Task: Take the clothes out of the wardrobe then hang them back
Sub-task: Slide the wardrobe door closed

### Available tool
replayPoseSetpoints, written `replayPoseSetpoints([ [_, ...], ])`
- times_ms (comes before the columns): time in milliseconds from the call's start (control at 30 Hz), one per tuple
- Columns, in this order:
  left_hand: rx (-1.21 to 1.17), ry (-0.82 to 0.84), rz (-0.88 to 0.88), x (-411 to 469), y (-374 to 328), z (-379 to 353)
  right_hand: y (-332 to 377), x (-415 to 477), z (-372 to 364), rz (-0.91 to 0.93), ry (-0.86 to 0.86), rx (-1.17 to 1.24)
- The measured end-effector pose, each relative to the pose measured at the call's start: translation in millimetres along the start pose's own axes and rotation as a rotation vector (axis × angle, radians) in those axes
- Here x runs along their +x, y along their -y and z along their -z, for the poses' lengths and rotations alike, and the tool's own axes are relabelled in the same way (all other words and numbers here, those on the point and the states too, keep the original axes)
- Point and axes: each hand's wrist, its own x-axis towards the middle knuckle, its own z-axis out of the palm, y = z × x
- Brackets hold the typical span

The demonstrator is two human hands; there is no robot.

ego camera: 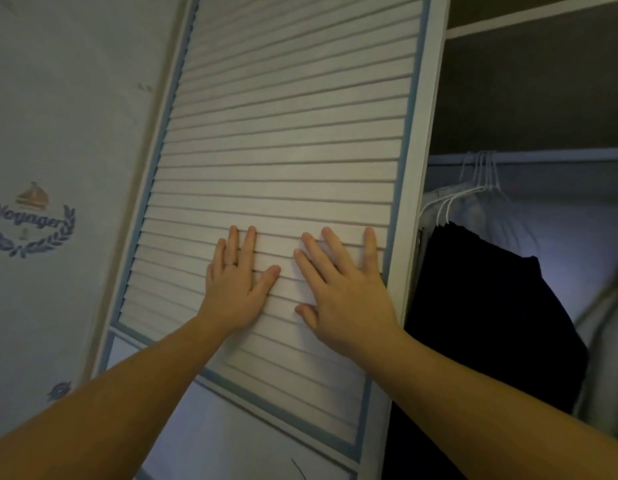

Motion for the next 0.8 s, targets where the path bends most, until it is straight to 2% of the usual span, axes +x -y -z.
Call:
replayPoseSetpoints([
  [300,0.004,0.011,-0.003,-17.5,-41.9,-10.1,-28.0,-30.7,6.1,-0.01,0.0,-0.051],
  [800,-0.029,-0.039,-0.05,-70.8,-158.4,-36.3,-113.5,-123.2,32.5,-0.033,0.016,-0.087],
])
